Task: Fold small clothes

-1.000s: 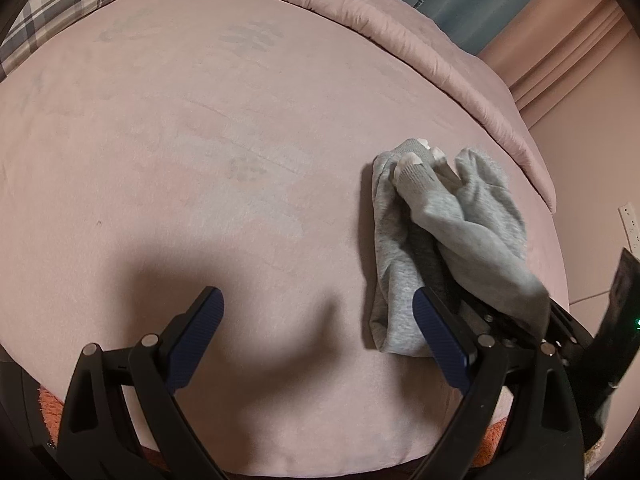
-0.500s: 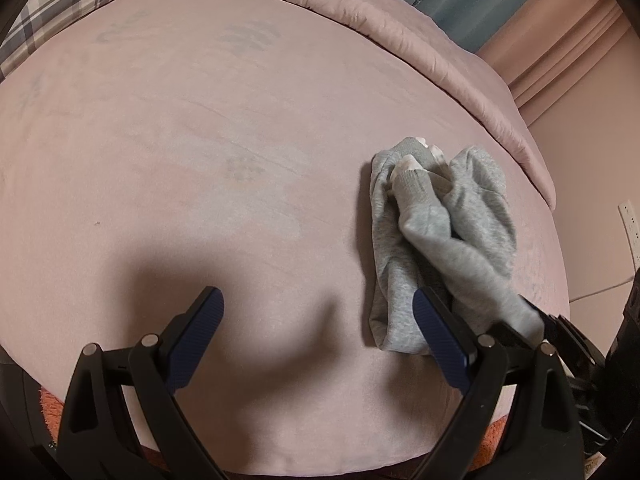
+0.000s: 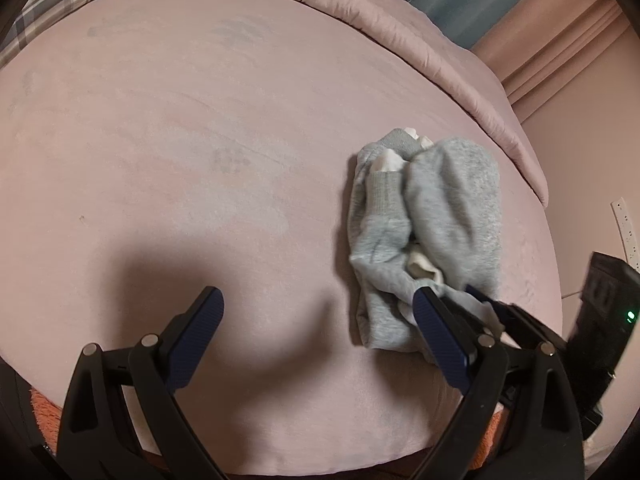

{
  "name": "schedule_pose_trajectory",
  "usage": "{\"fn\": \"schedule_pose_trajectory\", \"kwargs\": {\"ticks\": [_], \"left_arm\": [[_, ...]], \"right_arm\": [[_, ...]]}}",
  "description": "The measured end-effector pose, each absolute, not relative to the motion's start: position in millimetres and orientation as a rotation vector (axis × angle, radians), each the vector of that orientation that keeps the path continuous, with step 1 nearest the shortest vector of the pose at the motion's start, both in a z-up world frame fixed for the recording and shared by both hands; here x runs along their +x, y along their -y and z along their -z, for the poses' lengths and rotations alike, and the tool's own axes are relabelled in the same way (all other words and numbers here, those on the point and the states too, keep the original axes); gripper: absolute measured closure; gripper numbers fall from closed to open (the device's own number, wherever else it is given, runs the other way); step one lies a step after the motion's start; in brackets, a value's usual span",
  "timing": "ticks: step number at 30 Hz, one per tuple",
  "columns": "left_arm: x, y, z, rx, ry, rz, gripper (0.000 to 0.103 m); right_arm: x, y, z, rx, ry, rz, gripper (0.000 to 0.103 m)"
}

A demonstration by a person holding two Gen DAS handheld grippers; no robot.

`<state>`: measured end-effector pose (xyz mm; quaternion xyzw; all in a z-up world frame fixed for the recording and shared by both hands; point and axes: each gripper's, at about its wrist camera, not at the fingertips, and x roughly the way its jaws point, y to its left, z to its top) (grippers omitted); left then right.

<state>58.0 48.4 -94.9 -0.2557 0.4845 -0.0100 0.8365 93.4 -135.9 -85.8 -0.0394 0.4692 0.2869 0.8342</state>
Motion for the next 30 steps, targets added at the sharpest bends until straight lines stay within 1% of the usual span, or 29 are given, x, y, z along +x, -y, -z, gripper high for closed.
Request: {"fn": "schedule_pose_trajectory", "kwargs": {"ticks": [1, 2, 3, 4, 6, 11, 13, 14, 16, 18, 20, 22, 24, 25, 30], "left_arm": [[58, -48, 95, -0.542, -1.028, 0.022, 0.007], [59, -48, 95, -0.54, -1.028, 0.023, 0.007], [59, -47, 95, -0.538, -1.027, 0.025, 0.007], [60, -47, 94, -0.538, -1.024, 0.029, 0.007], [62, -48, 93, -0.546, -1.019, 0.031, 0.007], [68, -47, 92, -0.564, -1.018, 0.049, 0.007], [71, -44, 89, -0.554, -1.014, 0.066, 0.007], [74, -43, 87, -0.551, -1.01, 0.074, 0.007], [78, -41, 82, -0.556, -0.998, 0.096, 0.005], [83, -37, 79, -0.571, -0.989, 0.125, 0.003], [90, -29, 75, -0.578, -0.985, 0.167, 0.001], [97, -18, 75, -0.564, -0.989, 0.206, 0.001], [101, -11, 78, -0.548, -1.003, 0.229, 0.0], [105, -6, 81, -0.541, -1.018, 0.241, 0.0], [120, 13, 109, -0.499, -1.112, 0.253, 0.001]], "right_arm": [[95, 136, 88, -0.072, -1.002, -0.606, 0.058], [96, 135, 89, -0.047, -1.014, -0.62, 0.066], [95, 135, 88, -0.021, -1.025, -0.641, 0.078], [91, 135, 84, -0.005, -1.029, -0.665, 0.083], [86, 135, 79, 0.003, -1.027, -0.682, 0.085], [90, 132, 103, 0.034, -1.08, -0.696, 0.085], [89, 136, 101, 0.059, -1.07, -0.705, 0.085], [88, 139, 95, 0.072, -1.07, -0.706, 0.082], [88, 151, 81, 0.112, -1.072, -0.715, 0.071], [84, 166, 63, 0.148, -1.03, -0.721, 0.046], [80, 186, 42, 0.157, -0.956, -0.696, 0.032], [80, 203, 31, 0.171, -0.921, -0.656, 0.029], [86, 225, 27, 0.208, -0.909, -0.593, 0.023], [91, 233, 29, 0.224, -0.91, -0.568, 0.021], [112, 262, 62, 0.334, -1.0, -0.491, 0.021]]}}
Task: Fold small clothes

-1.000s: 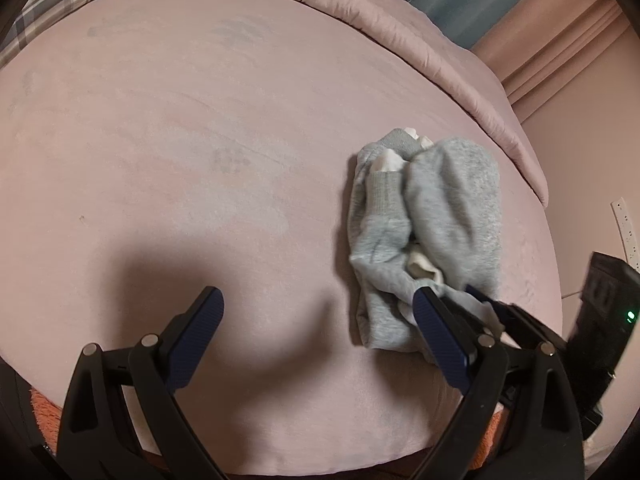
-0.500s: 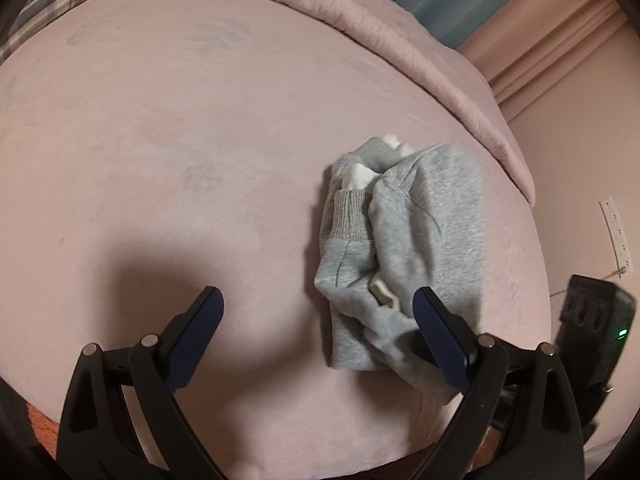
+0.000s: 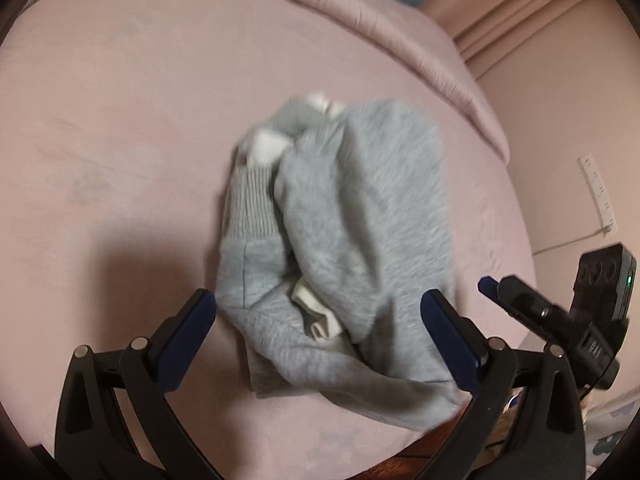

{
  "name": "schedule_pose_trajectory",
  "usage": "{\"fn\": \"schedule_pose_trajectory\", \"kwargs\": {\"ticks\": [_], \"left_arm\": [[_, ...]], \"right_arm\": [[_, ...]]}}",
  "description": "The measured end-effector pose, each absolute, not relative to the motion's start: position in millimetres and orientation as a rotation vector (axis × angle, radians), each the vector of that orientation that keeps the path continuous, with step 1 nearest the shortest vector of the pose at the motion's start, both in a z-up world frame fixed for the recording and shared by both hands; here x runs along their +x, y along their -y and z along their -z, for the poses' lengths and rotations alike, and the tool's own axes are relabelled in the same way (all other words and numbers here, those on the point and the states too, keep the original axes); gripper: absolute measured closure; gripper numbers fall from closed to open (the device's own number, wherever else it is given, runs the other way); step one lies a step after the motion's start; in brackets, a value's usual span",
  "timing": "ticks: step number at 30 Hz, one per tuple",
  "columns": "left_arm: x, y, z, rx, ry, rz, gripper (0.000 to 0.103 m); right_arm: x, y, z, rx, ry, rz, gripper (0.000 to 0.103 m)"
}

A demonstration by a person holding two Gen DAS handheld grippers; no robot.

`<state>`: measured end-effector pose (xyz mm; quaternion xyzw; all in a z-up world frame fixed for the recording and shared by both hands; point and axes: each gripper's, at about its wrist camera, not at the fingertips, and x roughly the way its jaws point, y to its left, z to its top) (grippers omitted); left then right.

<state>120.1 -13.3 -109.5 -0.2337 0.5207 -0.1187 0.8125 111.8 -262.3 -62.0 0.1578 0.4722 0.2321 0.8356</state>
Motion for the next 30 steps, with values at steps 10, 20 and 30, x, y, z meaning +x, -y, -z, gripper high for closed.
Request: {"fn": "schedule_pose_trajectory", "kwargs": {"ticks": [10, 20, 30], "left_arm": [[129, 15, 145, -0.558, -1.175, 0.26, 0.002], [148, 31, 147, -0.606, -1.146, 0.351, 0.049], [125, 54, 97, -0.502, -1.037, 0.314, 0.056]], "right_arm": [[135, 253, 107, 0.444, -1.134, -0.565, 0.021], [143, 252, 131, 0.499, -1.173, -0.607, 0.034], [123, 247, 89, 0.418, -1.059, -0.629, 0.065]]}}
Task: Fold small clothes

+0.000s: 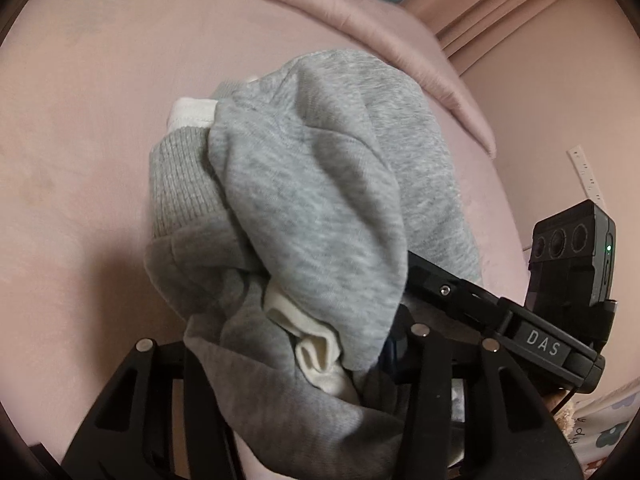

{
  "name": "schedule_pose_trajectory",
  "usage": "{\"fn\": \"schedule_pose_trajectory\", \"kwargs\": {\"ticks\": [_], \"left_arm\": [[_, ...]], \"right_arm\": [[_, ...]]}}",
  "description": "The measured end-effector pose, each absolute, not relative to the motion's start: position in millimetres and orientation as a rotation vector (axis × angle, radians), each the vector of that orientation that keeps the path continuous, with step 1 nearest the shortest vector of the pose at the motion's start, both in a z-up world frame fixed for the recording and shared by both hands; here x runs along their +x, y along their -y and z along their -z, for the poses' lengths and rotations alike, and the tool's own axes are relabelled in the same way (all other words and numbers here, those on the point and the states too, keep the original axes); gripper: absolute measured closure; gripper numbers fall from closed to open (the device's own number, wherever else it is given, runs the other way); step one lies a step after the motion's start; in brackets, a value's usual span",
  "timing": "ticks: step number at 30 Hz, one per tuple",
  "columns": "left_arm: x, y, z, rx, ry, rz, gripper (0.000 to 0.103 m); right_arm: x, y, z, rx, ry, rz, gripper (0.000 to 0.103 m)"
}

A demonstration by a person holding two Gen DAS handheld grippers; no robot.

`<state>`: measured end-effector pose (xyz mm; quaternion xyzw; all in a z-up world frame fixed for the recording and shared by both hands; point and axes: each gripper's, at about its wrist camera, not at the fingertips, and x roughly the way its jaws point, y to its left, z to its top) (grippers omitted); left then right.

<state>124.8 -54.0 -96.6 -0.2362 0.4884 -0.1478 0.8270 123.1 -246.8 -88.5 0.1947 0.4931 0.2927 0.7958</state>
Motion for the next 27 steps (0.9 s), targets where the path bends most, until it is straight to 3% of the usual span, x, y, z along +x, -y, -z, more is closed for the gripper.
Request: {"fn": "schedule_pose_trajectory", "kwargs": {"ticks": [10, 27], "left_arm": [[104, 75, 31, -0.374, -0.852, 0.328, 0.054], [131, 50, 87, -0.39, -0.933, 0.248, 0.054]], "right_arm": [[109, 260, 28, 0.367, -0.863, -0.675, 0.065], [153, 221, 69, 0.318, -0.983, -0.642, 0.064]]}}
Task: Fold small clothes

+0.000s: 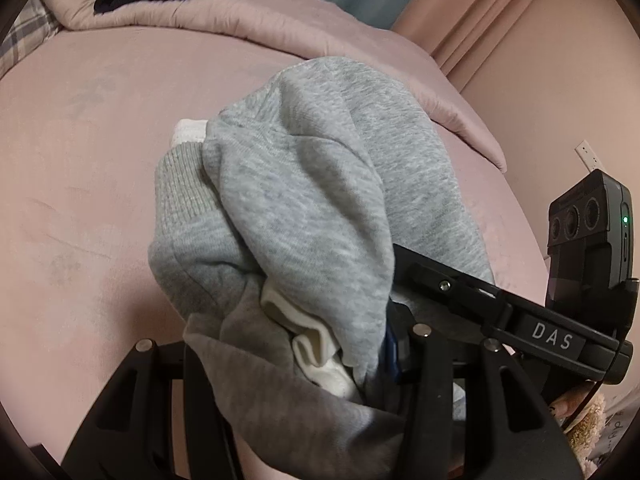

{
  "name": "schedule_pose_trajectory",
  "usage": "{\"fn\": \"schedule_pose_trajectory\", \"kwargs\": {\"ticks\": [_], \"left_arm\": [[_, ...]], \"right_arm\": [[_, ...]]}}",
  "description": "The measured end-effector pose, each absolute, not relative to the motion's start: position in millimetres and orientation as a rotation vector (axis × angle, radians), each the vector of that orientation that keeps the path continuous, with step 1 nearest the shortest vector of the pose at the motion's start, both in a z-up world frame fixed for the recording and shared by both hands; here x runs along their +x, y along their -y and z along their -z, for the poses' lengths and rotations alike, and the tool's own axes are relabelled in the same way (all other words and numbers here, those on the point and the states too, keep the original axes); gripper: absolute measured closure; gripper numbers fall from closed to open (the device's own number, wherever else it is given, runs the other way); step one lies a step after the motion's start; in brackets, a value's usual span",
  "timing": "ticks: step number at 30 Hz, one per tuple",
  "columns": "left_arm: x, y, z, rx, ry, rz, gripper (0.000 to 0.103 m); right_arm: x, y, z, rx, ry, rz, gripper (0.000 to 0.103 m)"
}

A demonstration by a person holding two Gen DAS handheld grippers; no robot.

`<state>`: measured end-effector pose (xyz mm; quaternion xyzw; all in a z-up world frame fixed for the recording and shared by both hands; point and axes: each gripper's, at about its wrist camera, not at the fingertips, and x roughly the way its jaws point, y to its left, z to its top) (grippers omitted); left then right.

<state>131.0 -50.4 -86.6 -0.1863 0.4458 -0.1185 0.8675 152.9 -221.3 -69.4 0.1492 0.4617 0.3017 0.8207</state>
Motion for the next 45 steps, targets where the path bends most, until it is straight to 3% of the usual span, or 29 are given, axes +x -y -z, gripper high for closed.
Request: {"fn": "schedule_pose_trajectory", "kwargs": {"ticks": [5, 13, 19, 24, 26, 30, 36, 45], "left_arm": [[142, 50, 110, -0.403, -1.01, 0.242, 0.053], [139, 45, 127, -0.479, -1.052, 0.237, 0.039], [129, 39, 105, -0.441, -1.025, 0.205, 0.019], [110, 32, 59, -0.35, -0.915, 0.154, 0.0], [100, 31, 40, -0.317, -0.865, 0.128, 0.001], [76, 22, 8, -0.276, -0.799, 0.084, 0.0], [43, 13, -6, -0.285, -0.753, 0.08, 0.0], [26, 11, 3, -0.28, -0.766, 0.043, 0.0]], "right_arm": [[165, 218, 86, 0.336, -1.032, -0.622, 0.064], [169, 226, 111, 0.367, -1.13, -0.568, 0.058], [165, 221, 102, 0.326, -1.122, -0.507, 0.041], [151, 226, 76, 0.243, -1.059, -0.433, 0.033], [140, 230, 57, 0.216, -0.992, -0.411, 0.023], [117, 236, 20, 0.149, -0.873, -0.364, 0.015], [84, 239, -6, 0.089, -0.752, -0.295, 0.011], [64, 231, -12, 0.054, -0.717, -0.254, 0.011]]}}
